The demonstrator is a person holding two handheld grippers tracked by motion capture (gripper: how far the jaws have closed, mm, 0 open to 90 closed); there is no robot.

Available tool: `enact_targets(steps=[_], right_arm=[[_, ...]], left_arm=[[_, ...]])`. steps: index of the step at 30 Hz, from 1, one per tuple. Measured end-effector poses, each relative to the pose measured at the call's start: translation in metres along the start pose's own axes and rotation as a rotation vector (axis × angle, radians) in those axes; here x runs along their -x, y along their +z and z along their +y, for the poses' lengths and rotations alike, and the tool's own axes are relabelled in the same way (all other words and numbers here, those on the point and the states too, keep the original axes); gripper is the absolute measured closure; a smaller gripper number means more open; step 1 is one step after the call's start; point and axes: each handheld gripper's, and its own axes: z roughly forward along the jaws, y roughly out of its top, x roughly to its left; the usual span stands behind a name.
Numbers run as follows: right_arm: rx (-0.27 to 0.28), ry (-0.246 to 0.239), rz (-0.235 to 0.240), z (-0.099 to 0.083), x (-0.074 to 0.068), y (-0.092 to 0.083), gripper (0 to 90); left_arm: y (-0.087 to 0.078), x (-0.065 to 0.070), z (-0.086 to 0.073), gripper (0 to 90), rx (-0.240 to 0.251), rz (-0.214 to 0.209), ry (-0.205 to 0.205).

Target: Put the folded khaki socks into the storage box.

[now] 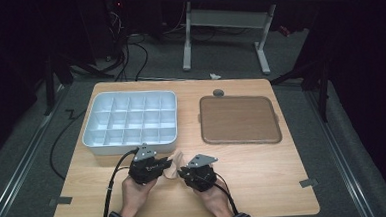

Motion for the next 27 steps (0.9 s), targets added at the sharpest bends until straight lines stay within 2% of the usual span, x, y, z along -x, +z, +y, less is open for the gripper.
enact_targets(steps=[4,7,9,10,15,17,22,27], right_arm=[[0.045,0.011,-0.046,-0.001,0.007,-0.019,78.1],[0.057,0.037,-0.098,-0.006,0.018,-0.033,78.1],[0.058,0.041,-0.111,-0.008,0.021,-0.035,78.0],[0.061,0.063,-0.145,-0.012,0.030,-0.042,77.8],[0.072,0.110,-0.229,-0.018,0.044,-0.051,71.5],[0.067,0.123,-0.247,-0.020,0.049,-0.051,70.1],[0.041,0.148,-0.254,-0.024,0.056,-0.045,67.9],[0.010,0.176,-0.221,-0.029,0.061,-0.037,70.2]], left_arm=[[0.000,-0.001,0.000,82.1,-0.001,0.004,-0.003],[0.001,-0.001,0.000,82.1,0.001,0.004,-0.006],[0.001,-0.001,0.000,82.1,0.001,0.004,-0.007],[0.001,-0.001,0.000,82.1,0.001,0.004,-0.007],[0.001,-0.001,0.000,82.1,0.002,0.005,-0.009],[0.000,-0.001,0.000,82.1,0.008,0.007,-0.009],[0.000,0.000,0.001,82.0,0.011,0.002,-0.011],[0.000,0.001,0.002,82.0,0.009,0.001,-0.006]])
